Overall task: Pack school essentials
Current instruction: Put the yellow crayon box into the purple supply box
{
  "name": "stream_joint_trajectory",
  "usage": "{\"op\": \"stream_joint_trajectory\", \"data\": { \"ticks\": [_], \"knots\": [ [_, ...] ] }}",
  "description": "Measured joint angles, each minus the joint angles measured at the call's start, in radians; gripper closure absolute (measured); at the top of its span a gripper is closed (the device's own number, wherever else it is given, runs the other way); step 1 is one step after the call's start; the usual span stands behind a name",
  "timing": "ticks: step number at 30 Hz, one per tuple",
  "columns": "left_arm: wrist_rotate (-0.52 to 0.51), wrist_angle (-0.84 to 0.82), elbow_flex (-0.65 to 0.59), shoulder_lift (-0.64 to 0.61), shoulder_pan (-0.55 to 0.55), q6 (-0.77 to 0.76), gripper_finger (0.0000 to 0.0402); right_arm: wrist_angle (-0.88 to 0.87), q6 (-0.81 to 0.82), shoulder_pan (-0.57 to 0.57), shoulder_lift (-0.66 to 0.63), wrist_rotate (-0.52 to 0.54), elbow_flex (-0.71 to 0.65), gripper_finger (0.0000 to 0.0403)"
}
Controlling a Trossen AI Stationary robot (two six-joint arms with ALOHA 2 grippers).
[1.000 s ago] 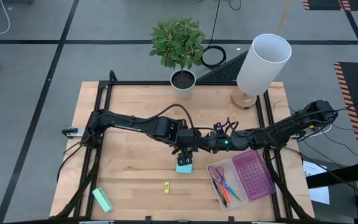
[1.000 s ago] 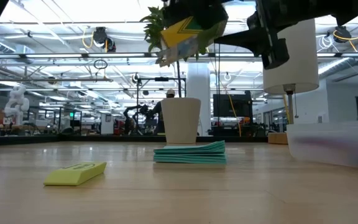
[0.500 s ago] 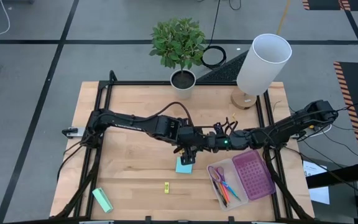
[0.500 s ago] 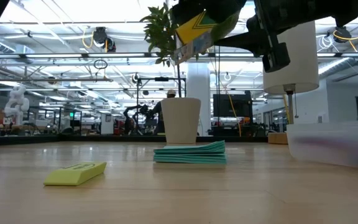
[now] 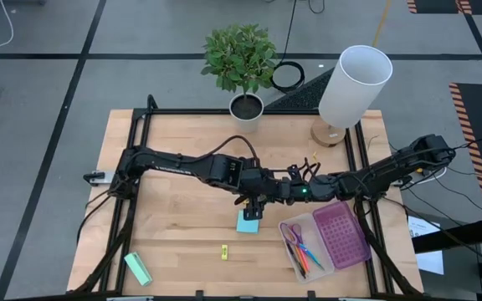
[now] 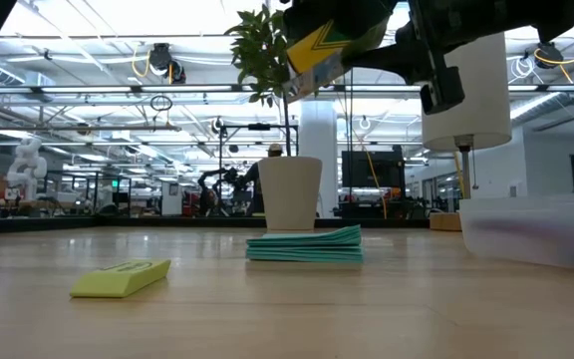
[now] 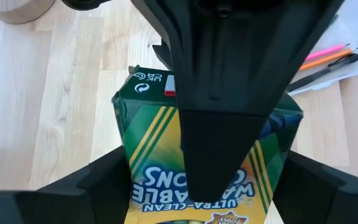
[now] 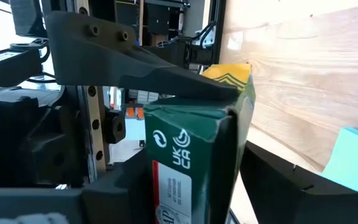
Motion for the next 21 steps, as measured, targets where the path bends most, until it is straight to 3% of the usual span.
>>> {"op": "stream_joint_trajectory", "data": {
  "ticks": [11, 21],
  "knots": [
    [0.0, -0.002, -0.001, 0.0, 0.0, 0.018, 0.0087, -0.001, 0.0, 0.0, 0.0, 0.0, 0.0, 0.0243],
    [-0.002, -0.002, -0.001, 0.0, -0.001, 0.016, 0.0087, -0.002, -0.005, 0.0, 0.0, 0.001, 0.0, 0.0248]
  ]
}}
